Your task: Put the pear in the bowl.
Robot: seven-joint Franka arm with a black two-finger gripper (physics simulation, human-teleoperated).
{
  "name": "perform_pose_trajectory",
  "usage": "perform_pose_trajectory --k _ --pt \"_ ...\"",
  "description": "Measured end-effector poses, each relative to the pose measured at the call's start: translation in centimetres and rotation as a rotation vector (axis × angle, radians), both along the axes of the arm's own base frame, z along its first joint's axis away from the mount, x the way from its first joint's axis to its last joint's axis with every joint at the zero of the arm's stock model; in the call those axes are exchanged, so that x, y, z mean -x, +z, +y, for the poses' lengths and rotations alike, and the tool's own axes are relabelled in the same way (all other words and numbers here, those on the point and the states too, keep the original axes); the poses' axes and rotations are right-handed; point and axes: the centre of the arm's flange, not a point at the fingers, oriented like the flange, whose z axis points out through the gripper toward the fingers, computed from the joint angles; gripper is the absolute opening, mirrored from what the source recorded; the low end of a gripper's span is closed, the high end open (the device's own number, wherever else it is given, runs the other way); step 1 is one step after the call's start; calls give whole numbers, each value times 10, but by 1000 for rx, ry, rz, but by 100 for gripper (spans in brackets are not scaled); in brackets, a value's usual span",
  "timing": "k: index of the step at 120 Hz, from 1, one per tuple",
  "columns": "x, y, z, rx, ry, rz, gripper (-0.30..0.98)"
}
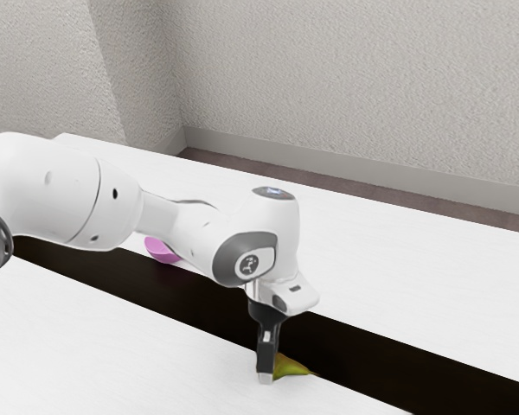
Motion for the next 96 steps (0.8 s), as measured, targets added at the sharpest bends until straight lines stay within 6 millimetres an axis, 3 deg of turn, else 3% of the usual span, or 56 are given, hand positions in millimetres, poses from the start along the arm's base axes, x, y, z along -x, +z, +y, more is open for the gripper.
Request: perform_pose_trajectory --k 29,57,87,96 --pt "1 -10 2 -4 4 13 68" --pt "0 -9 2 -3 7 10 41" --pt "-2 -2 1 1 7 -5 30" --pt "-4 11 0 7 5 -27 27"
